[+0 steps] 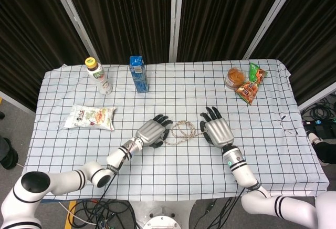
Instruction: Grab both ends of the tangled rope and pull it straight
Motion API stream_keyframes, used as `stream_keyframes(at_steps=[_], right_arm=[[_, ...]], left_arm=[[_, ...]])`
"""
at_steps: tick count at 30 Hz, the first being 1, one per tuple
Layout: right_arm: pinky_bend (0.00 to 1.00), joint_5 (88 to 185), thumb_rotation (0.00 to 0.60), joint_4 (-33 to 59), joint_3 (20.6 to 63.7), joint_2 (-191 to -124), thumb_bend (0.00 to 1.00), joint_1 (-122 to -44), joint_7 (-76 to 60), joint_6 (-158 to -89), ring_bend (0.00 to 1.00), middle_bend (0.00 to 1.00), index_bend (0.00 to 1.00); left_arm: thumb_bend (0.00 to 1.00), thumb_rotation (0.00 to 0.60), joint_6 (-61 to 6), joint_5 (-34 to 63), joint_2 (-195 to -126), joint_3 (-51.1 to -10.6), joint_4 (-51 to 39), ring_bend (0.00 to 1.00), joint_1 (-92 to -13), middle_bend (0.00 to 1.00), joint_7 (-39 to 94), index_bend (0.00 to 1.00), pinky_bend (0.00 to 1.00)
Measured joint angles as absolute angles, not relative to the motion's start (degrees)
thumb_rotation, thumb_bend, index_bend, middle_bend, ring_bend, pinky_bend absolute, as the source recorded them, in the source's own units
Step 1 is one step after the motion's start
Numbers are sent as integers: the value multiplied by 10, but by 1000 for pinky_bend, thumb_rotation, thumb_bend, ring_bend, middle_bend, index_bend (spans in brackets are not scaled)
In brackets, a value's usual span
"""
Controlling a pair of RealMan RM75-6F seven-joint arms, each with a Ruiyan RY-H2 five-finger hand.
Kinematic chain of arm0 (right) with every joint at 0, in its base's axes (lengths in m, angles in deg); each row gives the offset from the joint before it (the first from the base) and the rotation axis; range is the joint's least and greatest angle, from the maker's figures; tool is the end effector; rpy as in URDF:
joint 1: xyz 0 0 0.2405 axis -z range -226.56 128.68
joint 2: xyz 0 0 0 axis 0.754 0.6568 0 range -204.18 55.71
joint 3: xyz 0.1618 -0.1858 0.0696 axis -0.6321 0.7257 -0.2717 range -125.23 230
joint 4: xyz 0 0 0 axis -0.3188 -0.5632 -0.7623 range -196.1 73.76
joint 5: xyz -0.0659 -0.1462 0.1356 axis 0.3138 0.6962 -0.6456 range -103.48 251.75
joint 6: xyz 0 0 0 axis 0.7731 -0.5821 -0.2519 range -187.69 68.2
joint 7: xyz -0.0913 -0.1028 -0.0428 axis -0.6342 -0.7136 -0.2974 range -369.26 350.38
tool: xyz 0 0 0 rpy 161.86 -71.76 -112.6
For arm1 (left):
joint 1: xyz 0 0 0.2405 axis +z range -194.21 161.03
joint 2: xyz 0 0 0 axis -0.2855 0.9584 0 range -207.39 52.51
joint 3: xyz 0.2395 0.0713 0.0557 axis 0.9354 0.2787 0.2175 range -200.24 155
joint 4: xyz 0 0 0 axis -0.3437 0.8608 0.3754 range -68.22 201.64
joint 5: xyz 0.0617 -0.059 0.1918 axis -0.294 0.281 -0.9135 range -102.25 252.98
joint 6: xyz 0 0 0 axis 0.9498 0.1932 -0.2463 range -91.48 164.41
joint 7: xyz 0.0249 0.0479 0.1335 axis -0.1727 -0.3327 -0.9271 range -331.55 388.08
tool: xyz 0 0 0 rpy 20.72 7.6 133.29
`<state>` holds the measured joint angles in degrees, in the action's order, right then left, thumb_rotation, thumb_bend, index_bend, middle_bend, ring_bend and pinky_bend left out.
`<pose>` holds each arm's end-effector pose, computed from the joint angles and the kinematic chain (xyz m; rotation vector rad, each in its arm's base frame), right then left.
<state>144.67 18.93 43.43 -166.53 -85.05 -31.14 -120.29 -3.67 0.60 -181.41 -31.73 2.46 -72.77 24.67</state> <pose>-0.1773 -0.3258 -0.0209 1.8134 -0.8470 0.9074 -0.0803 0.3577 -0.1125 -2.2361 -0.9314 -0.9479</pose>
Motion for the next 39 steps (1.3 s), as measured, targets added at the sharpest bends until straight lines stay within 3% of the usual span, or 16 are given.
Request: stream_keyframes(at_steps=[27, 39], right_arm=[[0, 1446, 600, 196, 434, -1657, 576, -844, -299, -1209, 0, 191, 644], [0, 1468, 600, 243, 439, -1588, 576, -815, -271, -1243, 0, 191, 644]], left_arm=[[381, 600, -59, 7, -1823, -310, 37, 0, -720, 105, 238, 577, 0], [379, 600, -137, -2, -1745, -297, -16, 0, -659, 109, 238, 581, 0]])
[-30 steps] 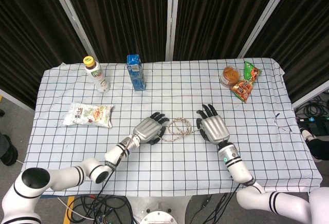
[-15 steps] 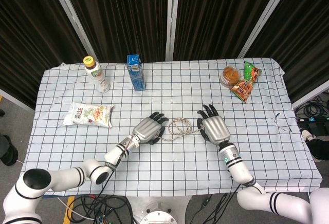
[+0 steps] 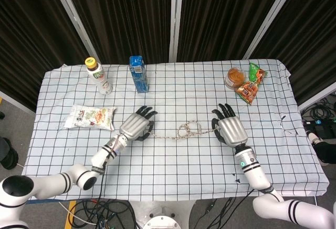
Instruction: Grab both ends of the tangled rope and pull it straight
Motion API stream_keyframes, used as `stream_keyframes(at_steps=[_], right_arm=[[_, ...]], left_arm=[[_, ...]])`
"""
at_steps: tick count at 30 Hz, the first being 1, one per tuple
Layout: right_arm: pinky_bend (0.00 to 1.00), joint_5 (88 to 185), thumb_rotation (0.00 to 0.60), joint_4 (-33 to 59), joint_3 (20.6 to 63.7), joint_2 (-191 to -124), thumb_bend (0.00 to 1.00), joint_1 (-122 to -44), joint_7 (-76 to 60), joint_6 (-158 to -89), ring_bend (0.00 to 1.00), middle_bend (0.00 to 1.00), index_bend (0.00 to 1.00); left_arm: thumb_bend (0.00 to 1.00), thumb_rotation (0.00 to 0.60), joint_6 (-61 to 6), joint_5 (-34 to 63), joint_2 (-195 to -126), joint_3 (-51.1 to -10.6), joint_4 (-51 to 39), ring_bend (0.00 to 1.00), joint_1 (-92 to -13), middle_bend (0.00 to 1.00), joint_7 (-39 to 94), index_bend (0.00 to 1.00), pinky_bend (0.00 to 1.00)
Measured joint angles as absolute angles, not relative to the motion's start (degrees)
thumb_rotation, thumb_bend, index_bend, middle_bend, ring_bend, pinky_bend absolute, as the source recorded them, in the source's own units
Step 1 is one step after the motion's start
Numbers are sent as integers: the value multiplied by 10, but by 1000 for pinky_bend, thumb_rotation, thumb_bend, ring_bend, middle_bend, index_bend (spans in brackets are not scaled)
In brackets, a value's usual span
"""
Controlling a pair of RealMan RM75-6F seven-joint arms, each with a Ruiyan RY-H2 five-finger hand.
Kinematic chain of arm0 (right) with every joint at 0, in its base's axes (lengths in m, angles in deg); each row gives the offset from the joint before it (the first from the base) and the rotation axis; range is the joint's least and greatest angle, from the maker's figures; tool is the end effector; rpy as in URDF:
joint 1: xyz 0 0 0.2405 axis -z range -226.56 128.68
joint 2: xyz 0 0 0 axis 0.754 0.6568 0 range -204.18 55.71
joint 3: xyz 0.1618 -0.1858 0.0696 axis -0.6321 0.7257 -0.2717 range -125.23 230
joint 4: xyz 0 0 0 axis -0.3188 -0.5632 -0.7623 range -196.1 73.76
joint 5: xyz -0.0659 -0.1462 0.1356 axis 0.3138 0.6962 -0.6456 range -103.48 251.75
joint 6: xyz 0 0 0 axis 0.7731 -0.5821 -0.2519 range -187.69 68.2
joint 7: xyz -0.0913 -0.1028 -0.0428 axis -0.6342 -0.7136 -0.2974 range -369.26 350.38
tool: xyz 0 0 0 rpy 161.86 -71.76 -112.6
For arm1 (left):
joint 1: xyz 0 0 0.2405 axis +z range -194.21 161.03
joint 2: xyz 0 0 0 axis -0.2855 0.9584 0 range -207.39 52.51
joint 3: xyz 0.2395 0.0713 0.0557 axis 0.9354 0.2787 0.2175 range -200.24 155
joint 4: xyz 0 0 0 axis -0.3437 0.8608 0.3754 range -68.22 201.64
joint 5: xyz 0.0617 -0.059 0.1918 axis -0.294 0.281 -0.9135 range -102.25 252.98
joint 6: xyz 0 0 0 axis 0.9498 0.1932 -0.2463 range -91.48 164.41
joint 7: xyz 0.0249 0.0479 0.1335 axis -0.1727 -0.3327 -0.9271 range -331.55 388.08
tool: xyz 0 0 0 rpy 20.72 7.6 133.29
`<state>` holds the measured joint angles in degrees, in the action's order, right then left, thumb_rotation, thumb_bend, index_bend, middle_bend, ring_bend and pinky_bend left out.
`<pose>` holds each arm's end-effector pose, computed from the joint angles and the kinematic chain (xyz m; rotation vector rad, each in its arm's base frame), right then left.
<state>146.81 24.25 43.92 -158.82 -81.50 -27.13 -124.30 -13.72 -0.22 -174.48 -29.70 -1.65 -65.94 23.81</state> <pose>-0.1977 -0.3188 0.0247 1.7304 -0.8493 0.9436 -0.1278 0.3632 -0.0612 -2.0569 -0.8804 -0.9976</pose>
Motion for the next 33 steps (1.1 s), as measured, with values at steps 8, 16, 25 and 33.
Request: stream_keyframes(at_steps=[8, 16, 25, 33], right_arm=[[0, 1468, 600, 266, 444, -1513, 576, -779, -225, -1260, 0, 190, 644], [0, 1447, 600, 232, 445, -1485, 578, -752, -174, -1256, 0, 191, 644], [0, 1426, 600, 180, 443, -1481, 579, -729, -132, -1249, 0, 191, 644], [0, 1425, 600, 142, 446, -1496, 579, -717, -94, -1237, 0, 190, 644]], left_arm=[[378, 600, -188, -10, -1675, -266, -47, 0, -592, 109, 262, 581, 0], [377, 600, -231, -28, -1656, -244, -39, 0, -542, 109, 303, 580, 0], [376, 600, -250, -37, -1651, -239, -18, 0, -512, 109, 327, 580, 0], [377, 600, -253, -40, -1653, -241, 0, 0, -497, 109, 340, 580, 0]])
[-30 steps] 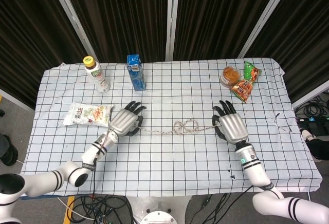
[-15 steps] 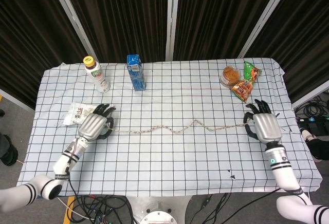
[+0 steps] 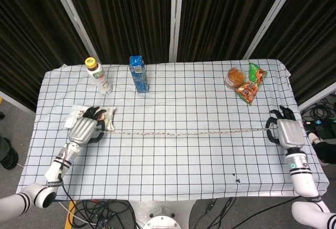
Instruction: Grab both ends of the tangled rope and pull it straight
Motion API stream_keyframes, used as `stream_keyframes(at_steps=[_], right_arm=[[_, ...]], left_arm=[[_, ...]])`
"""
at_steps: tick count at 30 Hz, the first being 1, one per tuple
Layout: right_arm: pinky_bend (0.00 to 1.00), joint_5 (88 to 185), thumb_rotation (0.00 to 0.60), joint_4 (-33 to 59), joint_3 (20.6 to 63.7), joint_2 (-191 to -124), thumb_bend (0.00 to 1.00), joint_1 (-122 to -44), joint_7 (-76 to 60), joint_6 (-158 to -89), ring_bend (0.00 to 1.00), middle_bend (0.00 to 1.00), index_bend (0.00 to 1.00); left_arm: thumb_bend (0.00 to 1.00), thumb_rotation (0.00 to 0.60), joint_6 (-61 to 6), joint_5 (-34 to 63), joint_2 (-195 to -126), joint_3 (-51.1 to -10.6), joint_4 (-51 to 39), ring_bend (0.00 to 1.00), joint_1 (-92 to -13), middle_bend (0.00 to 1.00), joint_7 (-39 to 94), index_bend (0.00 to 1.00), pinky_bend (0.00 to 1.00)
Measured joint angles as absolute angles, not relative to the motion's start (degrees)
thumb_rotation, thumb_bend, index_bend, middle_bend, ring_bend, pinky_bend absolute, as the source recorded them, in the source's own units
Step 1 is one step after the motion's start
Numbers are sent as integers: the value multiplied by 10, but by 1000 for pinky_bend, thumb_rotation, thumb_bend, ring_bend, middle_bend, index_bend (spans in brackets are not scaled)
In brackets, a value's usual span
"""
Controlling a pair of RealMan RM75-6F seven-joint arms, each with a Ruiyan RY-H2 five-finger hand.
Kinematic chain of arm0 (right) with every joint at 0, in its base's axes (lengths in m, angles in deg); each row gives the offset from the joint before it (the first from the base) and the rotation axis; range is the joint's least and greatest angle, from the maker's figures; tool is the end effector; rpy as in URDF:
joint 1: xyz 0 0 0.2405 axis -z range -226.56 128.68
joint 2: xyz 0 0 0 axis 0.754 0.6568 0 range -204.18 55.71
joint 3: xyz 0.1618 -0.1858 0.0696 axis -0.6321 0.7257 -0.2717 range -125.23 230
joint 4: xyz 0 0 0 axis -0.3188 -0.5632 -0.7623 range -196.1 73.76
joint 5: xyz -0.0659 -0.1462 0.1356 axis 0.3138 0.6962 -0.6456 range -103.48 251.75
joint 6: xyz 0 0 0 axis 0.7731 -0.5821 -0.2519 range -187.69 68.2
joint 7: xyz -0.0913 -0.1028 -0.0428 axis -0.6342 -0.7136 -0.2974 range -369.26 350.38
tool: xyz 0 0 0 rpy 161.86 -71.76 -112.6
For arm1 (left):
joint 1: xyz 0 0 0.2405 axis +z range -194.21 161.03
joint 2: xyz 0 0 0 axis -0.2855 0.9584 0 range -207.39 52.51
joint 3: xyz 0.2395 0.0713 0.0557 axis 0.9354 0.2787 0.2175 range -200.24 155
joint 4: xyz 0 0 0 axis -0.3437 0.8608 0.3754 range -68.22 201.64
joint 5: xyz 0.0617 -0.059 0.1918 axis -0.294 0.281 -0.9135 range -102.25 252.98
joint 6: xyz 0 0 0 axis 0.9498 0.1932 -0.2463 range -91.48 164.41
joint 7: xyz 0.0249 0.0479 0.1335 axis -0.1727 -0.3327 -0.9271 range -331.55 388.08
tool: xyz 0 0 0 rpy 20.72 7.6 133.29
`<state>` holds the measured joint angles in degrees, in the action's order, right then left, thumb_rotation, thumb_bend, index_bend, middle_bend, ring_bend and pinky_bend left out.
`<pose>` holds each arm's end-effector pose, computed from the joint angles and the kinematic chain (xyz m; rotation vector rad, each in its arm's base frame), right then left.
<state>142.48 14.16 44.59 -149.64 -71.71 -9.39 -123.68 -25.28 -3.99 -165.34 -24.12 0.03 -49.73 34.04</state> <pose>-0.3263 -0.3033 0.1080 1.4110 -1.0220 0.7849 -0.2602 0.3263 0.0121 -1.7747 -0.9863 -0.9296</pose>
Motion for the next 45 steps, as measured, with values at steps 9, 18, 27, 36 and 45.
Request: stream_keyframes(at_steps=[9, 18, 27, 36, 45], right_arm=[[0, 1436, 600, 93, 453, -1533, 579, -711, -61, -1222, 0, 189, 648], [0, 1447, 600, 59, 455, -1562, 552, -709, -45, -1211, 0, 148, 498], [0, 1445, 600, 63, 451, -1565, 380, -704, -48, -1208, 0, 92, 235], [0, 1466, 600, 126, 442, -1520, 366, -682, -42, -1271, 0, 86, 184], [0, 1528, 600, 250, 451, -1391, 379, -617, -21, -1384, 0, 100, 184]], left_arm=[[377, 600, -244, -41, -1665, -244, 16, 0, -491, 109, 342, 579, 0], [377, 600, -236, -42, -1675, -248, 27, 0, -489, 109, 341, 509, 0], [278, 600, -243, -42, -1679, -252, 26, 0, -480, 109, 336, 347, 0], [192, 600, -295, -38, -1638, -265, -32, 0, -452, 109, 345, 254, 0], [178, 600, -419, -18, -1510, -282, -127, 0, -358, 108, 354, 255, 0]])
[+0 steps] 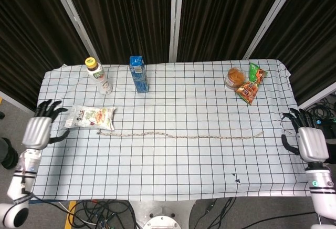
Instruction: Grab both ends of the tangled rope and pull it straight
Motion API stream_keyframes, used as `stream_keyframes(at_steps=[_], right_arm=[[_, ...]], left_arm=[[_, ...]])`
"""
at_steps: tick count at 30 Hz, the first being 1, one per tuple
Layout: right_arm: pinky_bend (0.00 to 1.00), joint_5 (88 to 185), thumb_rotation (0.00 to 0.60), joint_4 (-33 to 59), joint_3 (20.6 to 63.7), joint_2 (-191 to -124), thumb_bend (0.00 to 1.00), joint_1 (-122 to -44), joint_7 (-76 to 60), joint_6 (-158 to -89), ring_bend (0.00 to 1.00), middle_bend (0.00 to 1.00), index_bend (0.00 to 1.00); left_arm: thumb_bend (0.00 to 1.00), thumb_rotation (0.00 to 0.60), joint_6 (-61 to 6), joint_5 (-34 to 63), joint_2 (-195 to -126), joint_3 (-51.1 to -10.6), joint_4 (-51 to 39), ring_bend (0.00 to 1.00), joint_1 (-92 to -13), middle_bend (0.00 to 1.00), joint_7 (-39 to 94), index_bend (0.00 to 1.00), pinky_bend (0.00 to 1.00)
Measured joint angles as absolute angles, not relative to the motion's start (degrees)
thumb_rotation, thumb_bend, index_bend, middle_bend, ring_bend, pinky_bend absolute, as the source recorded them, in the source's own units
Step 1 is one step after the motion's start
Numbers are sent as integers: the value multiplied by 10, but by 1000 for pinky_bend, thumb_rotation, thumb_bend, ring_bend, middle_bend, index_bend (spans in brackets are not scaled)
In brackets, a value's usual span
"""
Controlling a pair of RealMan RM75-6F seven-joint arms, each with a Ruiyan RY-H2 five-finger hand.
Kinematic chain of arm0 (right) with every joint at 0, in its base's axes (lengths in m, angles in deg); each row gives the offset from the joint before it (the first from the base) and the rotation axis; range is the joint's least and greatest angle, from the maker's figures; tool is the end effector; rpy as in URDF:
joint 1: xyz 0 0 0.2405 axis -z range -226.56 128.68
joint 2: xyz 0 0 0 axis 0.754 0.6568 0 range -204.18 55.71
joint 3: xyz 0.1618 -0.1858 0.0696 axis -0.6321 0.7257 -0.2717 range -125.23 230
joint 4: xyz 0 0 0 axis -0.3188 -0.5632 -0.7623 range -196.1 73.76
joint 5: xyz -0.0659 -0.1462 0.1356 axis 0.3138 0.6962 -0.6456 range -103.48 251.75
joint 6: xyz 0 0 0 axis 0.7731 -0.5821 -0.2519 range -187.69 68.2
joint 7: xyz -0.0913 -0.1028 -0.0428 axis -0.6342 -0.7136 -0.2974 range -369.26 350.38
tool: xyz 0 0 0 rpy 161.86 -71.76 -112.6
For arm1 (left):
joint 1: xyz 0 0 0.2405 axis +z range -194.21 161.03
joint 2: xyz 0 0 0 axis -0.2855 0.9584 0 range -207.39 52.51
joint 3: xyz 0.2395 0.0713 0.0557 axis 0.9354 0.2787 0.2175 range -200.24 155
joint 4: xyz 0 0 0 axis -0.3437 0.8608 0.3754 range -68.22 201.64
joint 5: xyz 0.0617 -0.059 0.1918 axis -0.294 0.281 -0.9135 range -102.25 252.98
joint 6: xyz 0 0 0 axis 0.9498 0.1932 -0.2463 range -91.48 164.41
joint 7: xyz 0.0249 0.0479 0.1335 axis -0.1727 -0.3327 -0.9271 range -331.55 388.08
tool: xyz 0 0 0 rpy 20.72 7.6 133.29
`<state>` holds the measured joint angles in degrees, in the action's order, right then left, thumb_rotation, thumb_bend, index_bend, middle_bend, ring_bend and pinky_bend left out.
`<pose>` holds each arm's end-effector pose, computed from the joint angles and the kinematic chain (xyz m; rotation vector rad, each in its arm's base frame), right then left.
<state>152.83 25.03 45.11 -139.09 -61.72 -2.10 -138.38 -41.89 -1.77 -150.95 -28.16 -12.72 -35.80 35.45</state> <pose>-0.3171 -0.2434 0.1717 1.3302 -0.9296 0.9738 -0.3048 0.2745 0.1283 -1.3766 -0.9294 -1.0357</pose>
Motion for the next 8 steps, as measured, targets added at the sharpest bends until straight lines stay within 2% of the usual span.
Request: stream_keyframes(at_steps=[8], right_arm=[[0, 1577, 600, 307, 481, -1347, 380, -544, -2, -1475, 0, 104, 184]], left_arm=[[175, 600, -519, -19, -1456, -257, -184, 0, -256, 109, 351, 255, 0]])
